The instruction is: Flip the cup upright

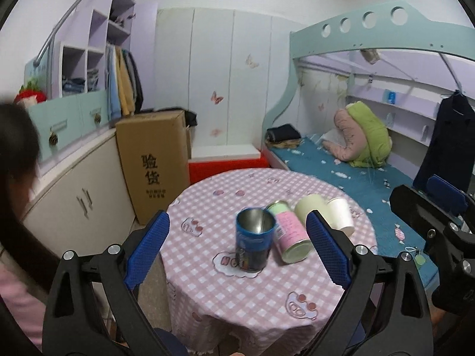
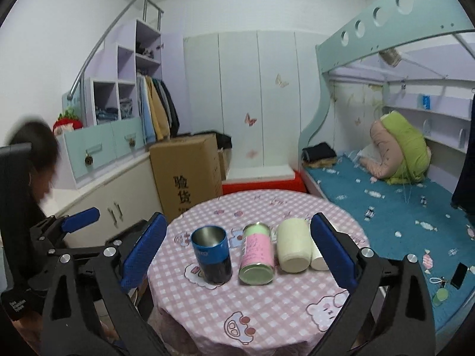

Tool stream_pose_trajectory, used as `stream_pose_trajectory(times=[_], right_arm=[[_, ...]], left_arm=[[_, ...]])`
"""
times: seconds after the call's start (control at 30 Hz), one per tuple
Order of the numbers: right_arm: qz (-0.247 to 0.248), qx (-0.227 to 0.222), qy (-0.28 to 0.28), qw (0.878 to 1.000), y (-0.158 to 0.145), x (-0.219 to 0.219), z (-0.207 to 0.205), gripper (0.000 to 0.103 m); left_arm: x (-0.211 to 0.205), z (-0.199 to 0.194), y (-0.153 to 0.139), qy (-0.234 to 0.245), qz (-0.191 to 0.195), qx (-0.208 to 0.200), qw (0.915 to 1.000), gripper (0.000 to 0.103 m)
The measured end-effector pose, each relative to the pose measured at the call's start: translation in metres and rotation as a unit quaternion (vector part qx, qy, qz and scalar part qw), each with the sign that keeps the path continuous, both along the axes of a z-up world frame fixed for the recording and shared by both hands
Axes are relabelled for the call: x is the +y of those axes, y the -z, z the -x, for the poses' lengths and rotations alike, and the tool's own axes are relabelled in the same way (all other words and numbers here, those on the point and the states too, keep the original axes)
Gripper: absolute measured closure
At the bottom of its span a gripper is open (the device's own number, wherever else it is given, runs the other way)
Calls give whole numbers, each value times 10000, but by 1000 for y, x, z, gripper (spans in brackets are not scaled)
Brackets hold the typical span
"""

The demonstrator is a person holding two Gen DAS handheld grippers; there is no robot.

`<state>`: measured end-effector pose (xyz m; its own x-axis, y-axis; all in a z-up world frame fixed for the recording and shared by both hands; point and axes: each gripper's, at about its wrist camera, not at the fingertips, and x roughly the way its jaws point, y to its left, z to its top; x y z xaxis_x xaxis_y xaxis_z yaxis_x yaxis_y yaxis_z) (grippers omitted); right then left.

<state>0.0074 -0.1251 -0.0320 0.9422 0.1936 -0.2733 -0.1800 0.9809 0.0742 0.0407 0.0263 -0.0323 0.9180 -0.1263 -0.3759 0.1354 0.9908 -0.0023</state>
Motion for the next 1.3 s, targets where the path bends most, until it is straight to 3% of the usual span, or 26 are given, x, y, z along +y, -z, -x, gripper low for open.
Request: stream_pose_trajectory(times=[0.1, 0.33, 0.63, 1.3], right_arm=[[43, -169, 115, 9998, -6, -5, 13, 9], [90, -483, 400, 9980, -15, -18, 39, 9], [205, -678, 855, 9938, -17, -29, 49, 9], [185, -670, 895, 9936, -18, -24, 41, 9]], left_arm=[[-11, 10, -8, 141, -108, -277, 9995, 8], [-30, 14, -16, 844, 68, -629, 9944, 8], [-40, 2, -21, 1372, 400, -572, 9881, 8], [-28, -7, -19, 1200, 367, -654, 9899, 8]])
